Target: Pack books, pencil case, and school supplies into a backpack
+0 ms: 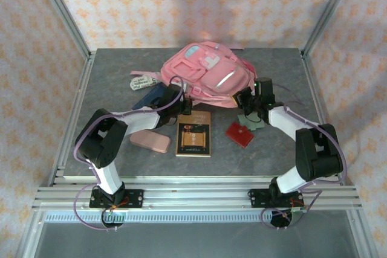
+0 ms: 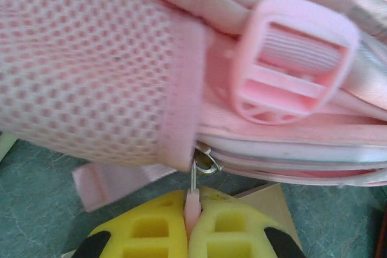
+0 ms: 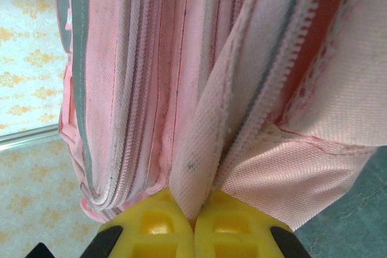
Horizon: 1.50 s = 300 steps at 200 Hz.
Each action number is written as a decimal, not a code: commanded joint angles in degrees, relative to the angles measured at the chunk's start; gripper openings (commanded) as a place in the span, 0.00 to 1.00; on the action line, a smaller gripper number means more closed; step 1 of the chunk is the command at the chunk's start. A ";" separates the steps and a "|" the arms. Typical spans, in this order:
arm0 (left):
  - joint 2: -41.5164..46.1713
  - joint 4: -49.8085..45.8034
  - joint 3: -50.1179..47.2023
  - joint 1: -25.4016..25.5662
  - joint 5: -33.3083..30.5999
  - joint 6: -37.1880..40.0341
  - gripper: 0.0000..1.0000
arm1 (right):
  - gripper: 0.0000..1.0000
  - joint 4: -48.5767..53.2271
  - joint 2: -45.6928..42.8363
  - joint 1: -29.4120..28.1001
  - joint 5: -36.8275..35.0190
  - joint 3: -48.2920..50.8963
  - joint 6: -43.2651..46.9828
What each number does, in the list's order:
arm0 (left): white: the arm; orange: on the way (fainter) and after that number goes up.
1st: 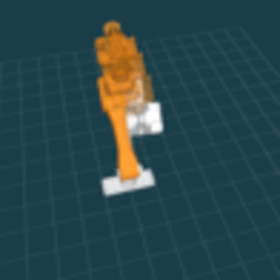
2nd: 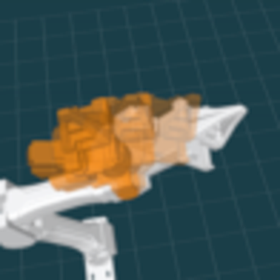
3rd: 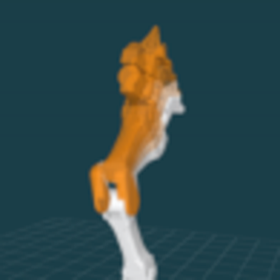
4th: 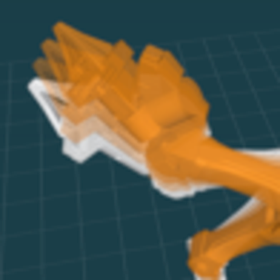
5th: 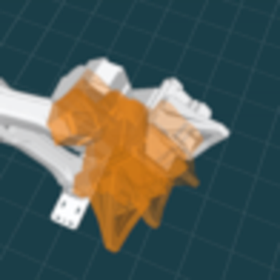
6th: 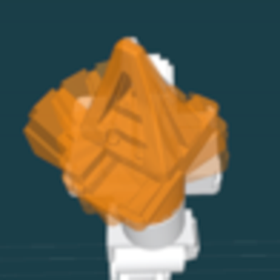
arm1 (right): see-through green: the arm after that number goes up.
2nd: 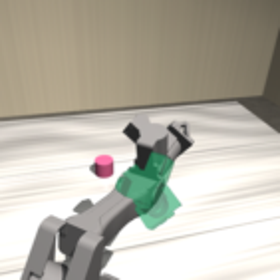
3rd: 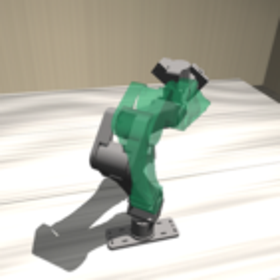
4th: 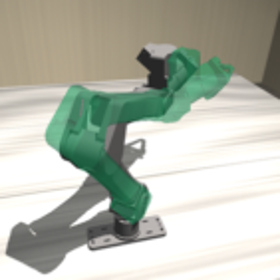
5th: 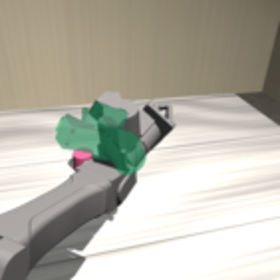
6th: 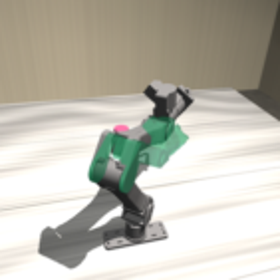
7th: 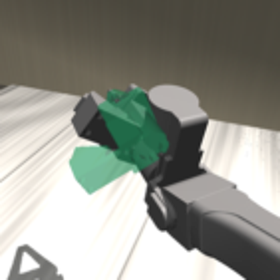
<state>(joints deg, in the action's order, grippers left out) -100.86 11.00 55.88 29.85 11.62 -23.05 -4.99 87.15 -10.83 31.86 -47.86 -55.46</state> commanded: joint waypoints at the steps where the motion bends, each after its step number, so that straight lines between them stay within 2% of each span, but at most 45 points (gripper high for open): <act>1: -0.30 -1.29 2.68 -1.20 -2.94 -0.20 0.00 | 0.00 -1.45 -1.16 2.30 -7.75 -1.13 1.50; 74: -7.86 -4.49 14.12 -1.00 -2.96 0.66 0.00 | 0.00 2.42 3.61 2.92 -14.76 -6.58 8.08; 77: -7.82 -4.58 14.01 -0.94 -3.11 0.45 0.03 | 0.00 2.44 3.93 2.92 -14.61 -6.55 8.34; 80: -7.71 -4.65 13.90 -0.93 -3.29 0.22 0.06 | 0.03 2.51 4.19 2.92 -14.38 -6.61 8.61; 99: -5.44 -4.77 11.13 -0.82 -4.33 -0.59 0.30 | 0.36 4.70 5.27 2.97 -13.30 -6.99 10.67; 122: 0.22 -3.40 4.99 -0.77 -4.99 -0.76 0.41 | 0.50 7.62 3.66 2.98 -12.65 -7.62 13.33; 168: 13.29 -3.64 -4.00 -0.85 -6.13 -2.41 0.50 | 0.53 13.80 -3.91 2.88 -8.96 -10.47 18.10; 191: 16.98 -6.00 -5.80 -1.02 -3.00 -5.05 0.53 | 0.53 13.85 -7.96 2.51 -4.16 -8.54 20.05; 197: 17.70 -6.65 -6.34 -1.08 -1.87 -5.69 0.59 | 0.53 13.78 -8.84 2.21 -2.65 -7.73 20.82; 204: 18.41 -7.22 -7.05 -1.05 -0.33 -6.13 0.60 | 0.53 13.74 -9.85 1.67 -0.85 -6.80 21.50; 232: 21.37 -9.97 -11.02 -1.04 3.19 -9.52 0.60 | 0.54 14.47 -13.59 -2.93 -0.16 -2.20 24.63; 257: 23.39 -11.88 -16.58 -1.04 3.21 -13.90 0.60 | 0.54 13.93 -15.38 -7.06 0.57 2.68 23.95; 300: 21.18 -9.34 -21.66 0.11 3.61 -17.82 0.59 | 0.52 7.59 -13.01 -12.14 1.63 11.23 20.37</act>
<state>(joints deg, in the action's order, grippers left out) -78.46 1.78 35.00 29.26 14.61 -37.12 6.55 72.88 -20.99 32.60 -39.24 -33.61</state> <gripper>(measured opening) 0.594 0.527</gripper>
